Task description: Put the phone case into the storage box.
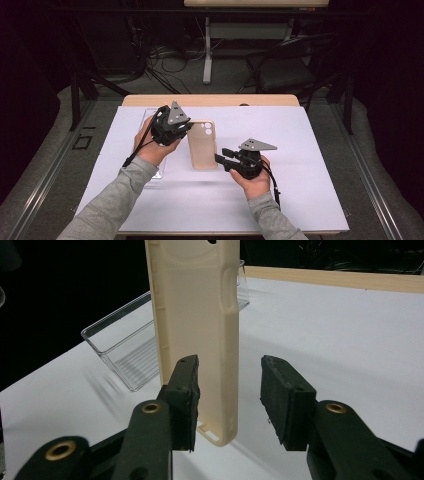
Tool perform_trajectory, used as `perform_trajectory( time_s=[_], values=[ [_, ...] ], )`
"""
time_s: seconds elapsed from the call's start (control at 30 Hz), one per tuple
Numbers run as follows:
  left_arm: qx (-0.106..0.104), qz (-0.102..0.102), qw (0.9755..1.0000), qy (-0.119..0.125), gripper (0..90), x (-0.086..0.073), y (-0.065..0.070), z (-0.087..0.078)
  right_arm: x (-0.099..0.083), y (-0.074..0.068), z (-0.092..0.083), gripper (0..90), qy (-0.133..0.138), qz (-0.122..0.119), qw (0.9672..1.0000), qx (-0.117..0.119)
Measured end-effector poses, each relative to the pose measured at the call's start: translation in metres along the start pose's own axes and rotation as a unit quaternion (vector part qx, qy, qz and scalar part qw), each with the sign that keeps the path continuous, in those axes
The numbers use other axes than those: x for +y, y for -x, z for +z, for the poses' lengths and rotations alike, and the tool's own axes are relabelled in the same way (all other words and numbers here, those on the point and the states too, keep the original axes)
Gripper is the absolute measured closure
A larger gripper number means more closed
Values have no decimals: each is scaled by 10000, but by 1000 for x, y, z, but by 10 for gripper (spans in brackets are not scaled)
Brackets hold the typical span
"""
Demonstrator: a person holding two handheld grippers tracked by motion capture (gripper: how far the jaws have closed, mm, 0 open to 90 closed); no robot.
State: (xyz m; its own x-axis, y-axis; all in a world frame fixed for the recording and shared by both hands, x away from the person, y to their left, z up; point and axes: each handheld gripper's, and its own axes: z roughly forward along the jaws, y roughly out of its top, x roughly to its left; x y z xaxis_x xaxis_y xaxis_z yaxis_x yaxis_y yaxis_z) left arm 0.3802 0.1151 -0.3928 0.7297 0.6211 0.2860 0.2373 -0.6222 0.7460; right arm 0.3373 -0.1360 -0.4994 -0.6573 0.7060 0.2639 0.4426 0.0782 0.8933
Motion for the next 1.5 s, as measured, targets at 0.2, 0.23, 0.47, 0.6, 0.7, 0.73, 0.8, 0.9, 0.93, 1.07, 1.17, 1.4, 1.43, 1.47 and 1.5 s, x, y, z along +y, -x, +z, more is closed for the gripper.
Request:
perform_trajectory(
  time_s=[0.2, 0.23, 0.47, 0.6, 0.7, 0.73, 0.8, 0.9, 0.93, 1.07, 1.17, 1.4, 1.43, 1.47, 1.5],
  values=[
    [56, -144, 9999, -48, 795, -5, -7, 0, 1, 1, -1, 580, 14, 34, 10000, -22],
    [41, -171, 9998, -65, 795, -5, -9, -1, 1, 1, -1, 579, 22, 38, 10000, -15],
    [91, -370, 9993, -2, 794, -9, -18, -6, 0, 2, -1, 578, 10, 44, 10000, -36],
    [142, -372, 9992, -18, 793, -11, -23, -10, 1, 2, -2, 579, 10, 55, 10000, -50],
    [170, -358, 9992, -18, 793, -12, -27, -12, 0, 2, -1, 578, 3, 57, 10000, -56],
    [171, -384, 9991, -17, 793, -12, -28, -13, 0, 3, -1, 579, -2, 60, 10000, -54],
    [181, -383, 9991, -29, 794, -13, -30, -14, 0, 3, -1, 578, -16, 51, 10000, -67],
    [144, -430, 9990, -19, 794, -14, -34, -16, 0, 3, -1, 578, -18, 48, 10000, -72],
    [157, -432, 9989, -23, 794, -14, -36, -17, 0, 3, -1, 578, -21, 46, 10000, -75],
    [221, -481, 9986, -14, 794, -16, -42, -20, 0, 3, -1, 579, -19, 42, 10000, -77],
    [199, -509, 9985, -25, 794, -16, -48, -23, 0, 4, -1, 579, -24, 23, 10000, -81],
    [253, -599, 9979, -62, 794, -19, -59, -26, 0, 4, -1, 579, -40, 15, 10000, -89],
    [256, -627, 9977, -43, 794, -20, -60, -26, 0, 4, -1, 579, -38, 13, 10000, -89],
    [250, -653, 9975, -35, 793, -20, -61, -26, 0, 4, -1, 579, -40, 14, 10000, -88],
    [268, -668, 9974, -20, 793, -21, -63, -27, 0, 4, -1, 579, -42, 11, 9999, -93]
  ],
)
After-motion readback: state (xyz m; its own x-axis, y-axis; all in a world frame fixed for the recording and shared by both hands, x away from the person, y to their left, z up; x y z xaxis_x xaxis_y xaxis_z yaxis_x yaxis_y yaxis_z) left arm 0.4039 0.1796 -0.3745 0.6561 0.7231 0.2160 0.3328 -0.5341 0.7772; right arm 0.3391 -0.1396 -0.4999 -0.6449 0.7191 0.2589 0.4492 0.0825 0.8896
